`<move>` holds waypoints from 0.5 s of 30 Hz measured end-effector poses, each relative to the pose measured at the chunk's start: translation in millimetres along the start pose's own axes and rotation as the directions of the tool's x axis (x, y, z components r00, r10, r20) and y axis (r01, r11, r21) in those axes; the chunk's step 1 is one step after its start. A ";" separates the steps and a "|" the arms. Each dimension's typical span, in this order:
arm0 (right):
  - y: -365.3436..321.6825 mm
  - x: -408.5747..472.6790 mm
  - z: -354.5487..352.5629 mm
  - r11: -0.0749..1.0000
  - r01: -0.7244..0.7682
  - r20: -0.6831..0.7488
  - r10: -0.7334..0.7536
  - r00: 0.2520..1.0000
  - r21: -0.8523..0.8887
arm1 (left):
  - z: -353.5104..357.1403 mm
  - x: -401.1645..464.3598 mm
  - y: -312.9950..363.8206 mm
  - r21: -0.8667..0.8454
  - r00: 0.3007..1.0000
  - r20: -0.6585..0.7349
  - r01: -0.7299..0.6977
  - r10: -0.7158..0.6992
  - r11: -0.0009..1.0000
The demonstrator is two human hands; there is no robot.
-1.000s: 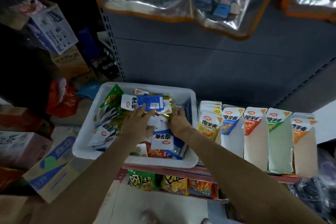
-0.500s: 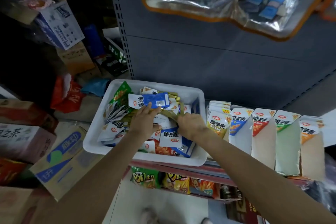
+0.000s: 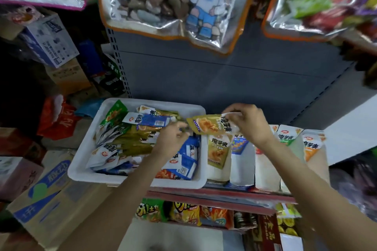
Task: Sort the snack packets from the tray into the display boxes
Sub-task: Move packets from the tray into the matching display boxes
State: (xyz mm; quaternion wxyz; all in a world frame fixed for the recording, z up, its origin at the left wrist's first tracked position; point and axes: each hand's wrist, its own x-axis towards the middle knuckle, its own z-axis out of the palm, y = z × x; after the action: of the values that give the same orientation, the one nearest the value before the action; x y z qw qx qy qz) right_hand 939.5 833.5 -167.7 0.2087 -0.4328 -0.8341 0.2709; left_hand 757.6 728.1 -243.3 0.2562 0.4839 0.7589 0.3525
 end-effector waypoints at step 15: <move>10.1 -2.3 18.2 0.895 0.228 0.181 -0.170 0.969 -0.384 | 59.3 1.7 17.6 -0.142 0.920 0.292 0.314 -0.263 0.939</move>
State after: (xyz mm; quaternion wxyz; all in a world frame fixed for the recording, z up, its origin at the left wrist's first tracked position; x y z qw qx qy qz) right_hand 936.3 831.5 -188.3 0.0819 -0.3580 -0.9246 0.1015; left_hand 810.0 751.7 -266.5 0.4500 0.3836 0.7440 0.3111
